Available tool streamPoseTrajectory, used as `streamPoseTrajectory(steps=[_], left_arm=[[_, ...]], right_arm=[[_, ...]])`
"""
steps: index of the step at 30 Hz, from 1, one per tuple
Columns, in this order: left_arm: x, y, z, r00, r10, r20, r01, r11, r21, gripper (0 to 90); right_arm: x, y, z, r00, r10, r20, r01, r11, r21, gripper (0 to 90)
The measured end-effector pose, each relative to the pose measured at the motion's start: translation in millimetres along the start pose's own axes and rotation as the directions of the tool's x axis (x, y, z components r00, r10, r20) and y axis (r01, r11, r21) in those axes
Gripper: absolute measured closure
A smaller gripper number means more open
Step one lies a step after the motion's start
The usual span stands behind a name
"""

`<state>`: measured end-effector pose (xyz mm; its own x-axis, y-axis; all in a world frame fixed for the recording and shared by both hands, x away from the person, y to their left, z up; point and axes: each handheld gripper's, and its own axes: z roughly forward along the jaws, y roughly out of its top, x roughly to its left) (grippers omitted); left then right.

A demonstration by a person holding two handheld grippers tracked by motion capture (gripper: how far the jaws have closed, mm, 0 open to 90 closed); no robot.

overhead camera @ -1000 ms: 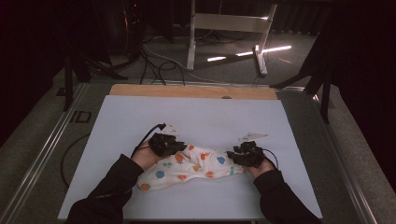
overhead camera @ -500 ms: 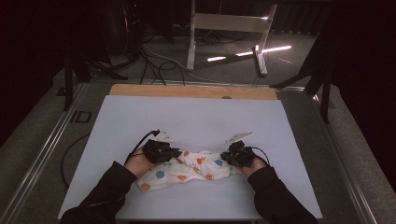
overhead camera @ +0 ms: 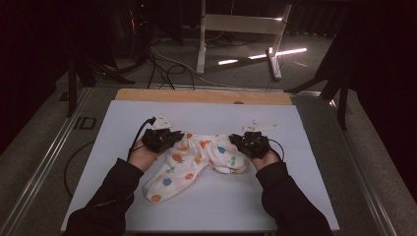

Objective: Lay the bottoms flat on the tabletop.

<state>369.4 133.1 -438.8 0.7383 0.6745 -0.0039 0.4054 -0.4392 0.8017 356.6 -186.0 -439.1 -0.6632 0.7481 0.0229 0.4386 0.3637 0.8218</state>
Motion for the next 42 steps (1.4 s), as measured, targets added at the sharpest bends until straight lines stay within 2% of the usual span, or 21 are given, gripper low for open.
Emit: streamPoseTrajectory(steps=[5,10,13,19,20,25,27,28,29,30,31,32,33,34,35,37,39,41,42], left_arm=[[14.5,6.6,10.5,0.9980,-0.029,-0.057,0.029,0.9996,0.004,86.0],[25.9,10.5,22.8,0.9944,-0.046,-0.095,0.048,0.9987,0.017,86.0],[31.8,10.6,31.0,0.9919,-0.073,-0.104,0.075,0.9969,0.024,85.9],[40.6,8.3,45.0,0.9857,-0.093,-0.140,0.099,0.9944,0.036,85.8],[41.9,8.6,47.4,0.9848,-0.094,-0.146,0.101,0.9939,0.043,85.8],[47.2,8.5,58.6,0.9808,-0.106,-0.164,0.117,0.9909,0.065,85.7],[48.4,7.5,63.5,0.9805,-0.102,-0.168,0.117,0.9900,0.080,85.2],[48.9,7.0,65.8,0.9823,-0.104,-0.156,0.119,0.9891,0.087,76.2],[48.2,6.5,67.6,0.9814,-0.101,-0.163,0.117,0.9889,0.092,76.2],[47.6,6.5,69.0,0.9810,-0.099,-0.167,0.117,0.9880,0.101,64.7],[48.0,6.1,69.9,0.9839,-0.109,-0.142,0.124,0.9870,0.103,53.0],[48.6,5.7,71.1,0.9832,-0.127,-0.131,0.142,0.9829,0.117,42.7],[49.1,4.9,72.3,0.9824,-0.144,-0.119,0.160,0.9786,0.130,32.5],[49.2,4.0,72.2,0.9834,-0.150,-0.102,0.163,0.9777,0.132,18.6],[48.7,3.1,72.2,0.9835,-0.156,-0.092,0.167,0.9769,0.133,18.6],[48.1,1.6,71.2,0.9866,-0.154,-0.053,0.160,0.9770,0.141,12.0],[46.2,1.7,69.1,0.9867,-0.156,-0.044,0.161,0.9790,0.125,7.9],[44.9,3.3,67.3,0.9863,-0.164,-0.016,0.165,0.9785,0.124,4.0],[43.4,4.2,66.3,0.9867,-0.162,-0.011,0.162,0.9788,0.125,1.9]], right_arm=[[-7.3,9.1,16.6,0.9998,0.017,0.012,-0.017,1.000,0.006,83.7],[-18.8,16.3,38.2,0.9989,0.035,0.032,-0.035,0.999,0.003,83.7],[-25.6,21.7,52.2,0.9977,0.043,0.053,-0.044,0.999,0.018,83.8],[-40.2,28.2,78.7,0.9951,0.067,0.072,-0.069,0.997,0.029,83.5],[-41.7,28.6,82.6,0.9941,0.079,0.074,-0.081,0.996,0.032,83.5],[-44.0,28.4,98.9,0.9918,0.070,0.107,-0.078,0.995,0.068,83.4],[-45.9,27.4,103.9,0.9908,0.076,0.112,-0.086,0.993,0.085,80.0],[-48.1,26.3,107.8,0.9905,0.090,0.104,-0.100,0.990,0.097,65.7],[-48.1,26.3,107.8,0.9905,0.090,0.104,-0.100,0.990,0.097,65.7],[-48.7,26.0,108.7,0.9904,0.095,0.100,-0.105,0.989,0.104,57.7],[-48.7,25.9,108.8,0.9907,0.096,0.097,-0.105,0.989,0.102,50.3],[-48.5,26.1,108.5,0.9906,0.096,0.097,-0.107,0.989,0.106,44.8],[-48.8,26.4,108.4,0.9915,0.105,0.077,-0.113,0.987,0.113,38.0],[-48.3,26.7,106.2,0.9925,0.109,0.056,-0.115,0.987,0.116,31.2],[-48.3,26.7,106.2,0.9925,0.109,0.056,-0.115,0.987,0.116,31.2],[-47.7,26.7,103.2,0.9935,0.107,0.038,-0.111,0.988,0.110,25.4],[-46.9,26.7,99.6,0.9944,0.104,0.021,-0.105,0.989,0.104,19.0],[-45.5,27.1,95.4,0.9940,0.110,-0.007,-0.108,0.990,0.094,13.6],[-45.0,27.4,93.6,0.9939,0.110,-0.013,-0.108,0.991,0.084,13.6]])
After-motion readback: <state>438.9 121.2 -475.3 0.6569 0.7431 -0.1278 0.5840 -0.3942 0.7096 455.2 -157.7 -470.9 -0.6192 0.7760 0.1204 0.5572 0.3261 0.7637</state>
